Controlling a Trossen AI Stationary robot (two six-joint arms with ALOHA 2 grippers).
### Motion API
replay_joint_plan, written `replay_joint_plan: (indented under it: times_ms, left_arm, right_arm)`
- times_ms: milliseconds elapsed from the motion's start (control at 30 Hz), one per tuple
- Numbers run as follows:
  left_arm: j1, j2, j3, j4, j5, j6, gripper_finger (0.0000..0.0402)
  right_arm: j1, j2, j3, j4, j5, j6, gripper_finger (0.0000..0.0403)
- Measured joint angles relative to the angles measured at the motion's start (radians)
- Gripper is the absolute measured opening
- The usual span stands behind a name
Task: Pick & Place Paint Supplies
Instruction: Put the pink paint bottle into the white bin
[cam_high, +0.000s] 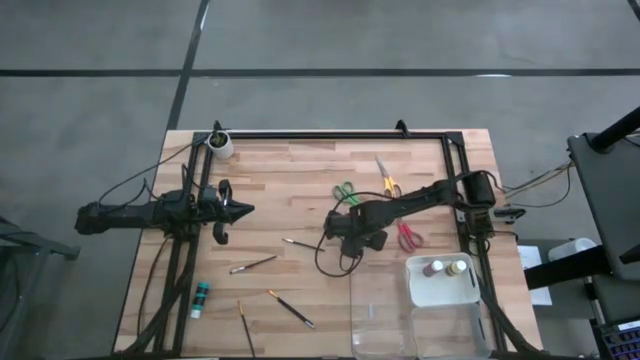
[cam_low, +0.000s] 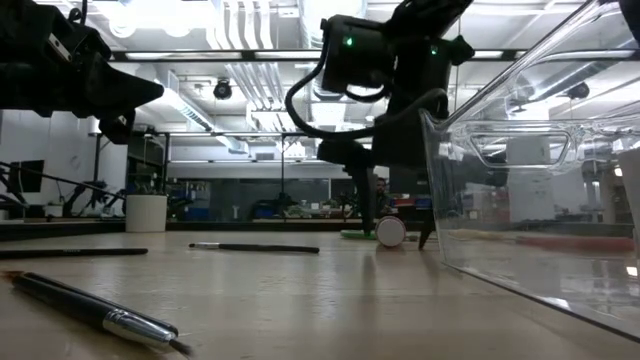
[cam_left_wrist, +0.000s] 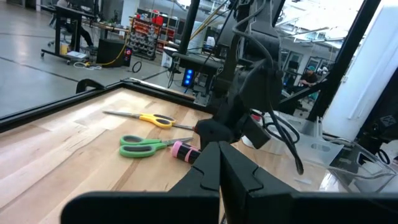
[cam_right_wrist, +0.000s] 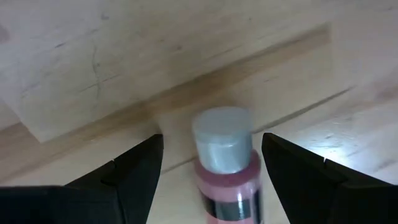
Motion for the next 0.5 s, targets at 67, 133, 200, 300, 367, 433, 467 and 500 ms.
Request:
replay_joint_plan:
  times_ms: [67, 133, 200, 300, 367, 433, 467, 500]
  left_arm:
    - [0.000, 0.000, 0.000, 0.000, 0.000, 0.000, 0.0000]
    - [0.000, 0.000, 0.000, 0.000, 0.000, 0.000, 0.0000]
    - [0.000, 0.000, 0.000, 0.000, 0.000, 0.000, 0.0000]
    - [0.000, 0.000, 0.000, 0.000, 0.000, 0.000, 0.0000]
    - [0.000, 0.000, 0.000, 0.000, 0.000, 0.000, 0.0000]
    - [0.000, 0.000, 0.000, 0.000, 0.000, 0.000, 0.0000]
    - [0.000, 0.000, 0.000, 0.000, 0.000, 0.000, 0.0000]
    - [0.000, 0.000, 0.000, 0.000, 0.000, 0.000, 0.0000]
  right_arm:
    - [0.000, 0.004, 0.000, 0.001, 0.000, 0.000, 0.0273]
    - [0.000, 0.004, 0.001, 0.001, 0.003, 0.000, 0.0273]
    - [-0.002, -0.001, 0.000, 0.002, 0.011, 0.000, 0.0274]
    - [-0.005, -0.006, 0.000, 0.006, 0.033, -0.003, 0.0273]
    - [-0.008, -0.006, 0.000, 0.007, 0.039, -0.004, 0.0272]
    - [-0.012, 0.000, 0.000, 0.008, 0.041, -0.008, 0.0265]
    - [-0.012, 0.002, 0.000, 0.007, 0.041, -0.009, 0.0259]
    - [-0.013, 0.006, 0.000, 0.009, 0.041, -0.011, 0.0251]
